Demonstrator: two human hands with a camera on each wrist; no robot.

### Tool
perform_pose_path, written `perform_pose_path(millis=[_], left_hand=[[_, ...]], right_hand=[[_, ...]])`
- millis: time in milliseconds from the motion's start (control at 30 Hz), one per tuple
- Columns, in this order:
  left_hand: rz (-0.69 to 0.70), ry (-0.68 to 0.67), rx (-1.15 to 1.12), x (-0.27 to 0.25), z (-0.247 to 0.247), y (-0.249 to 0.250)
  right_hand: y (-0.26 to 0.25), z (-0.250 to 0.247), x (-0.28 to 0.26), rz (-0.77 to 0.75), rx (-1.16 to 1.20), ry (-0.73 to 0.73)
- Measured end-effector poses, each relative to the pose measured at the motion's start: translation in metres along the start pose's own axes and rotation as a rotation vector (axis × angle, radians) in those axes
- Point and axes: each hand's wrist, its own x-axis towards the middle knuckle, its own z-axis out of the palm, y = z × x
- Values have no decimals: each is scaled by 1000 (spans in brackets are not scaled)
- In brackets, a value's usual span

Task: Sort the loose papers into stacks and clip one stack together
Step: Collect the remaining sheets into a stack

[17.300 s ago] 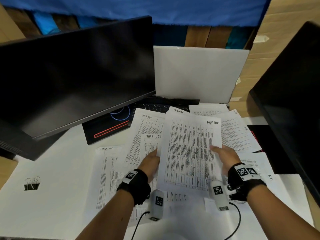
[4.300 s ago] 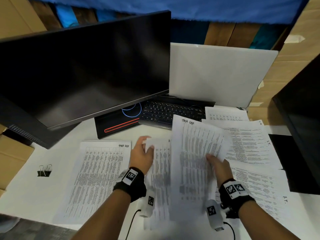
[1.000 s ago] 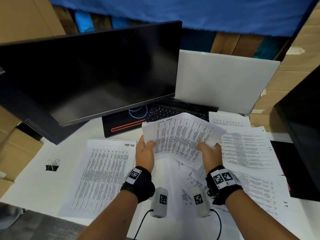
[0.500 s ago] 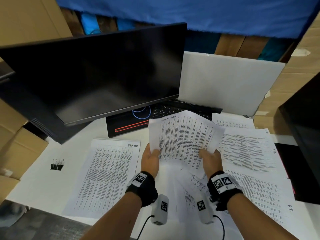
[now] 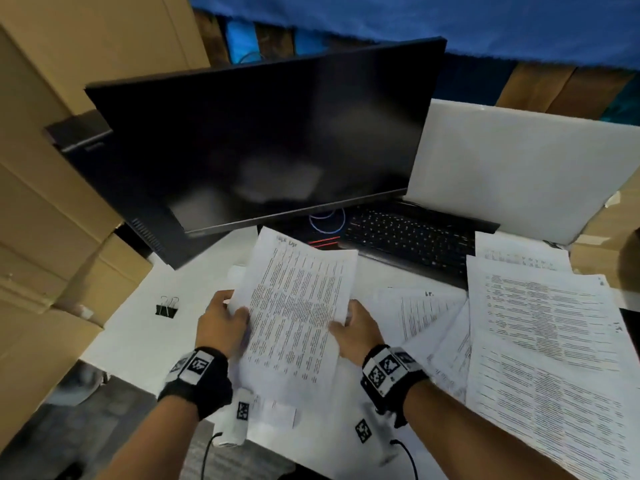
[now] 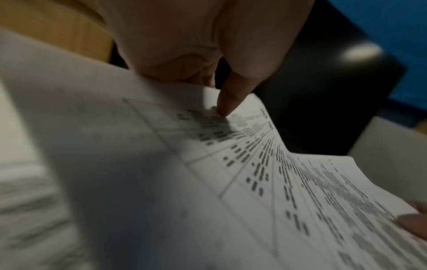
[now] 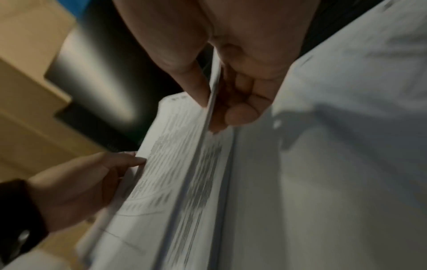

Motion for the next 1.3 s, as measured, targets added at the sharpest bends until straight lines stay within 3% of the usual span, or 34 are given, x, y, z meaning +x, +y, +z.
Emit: perform_pose_path(millis=[233,367,500,600,833,933,1000,1133,1300], left_hand=[[-121,27,120,16,-23,-62],[-137,28,192,22,-15,-81],[-181,30,435,22,-11,-87],[-185,-29,479,22,-8,-84],[-124,-141,543,30,9,-77],[-66,-16,520,15,22,-48],[97,27,470,2,36,-23],[349,-266,216,-27,88,30],[497,-561,203,-75,159,96]], right_hand=[[-17,70,5,53,-97,-87],[-13,81,12,95,-206,-92],[-6,83,12,191,-358,-130],[-1,85,10,196,-408,-107],[-3,64,6,159,-421,-75],[3,33,-2,137,-419,-23],[11,4,-9,91,-442,64],[42,-61,-23,113,-417,251],[100,-139,-40,317,-426,381]])
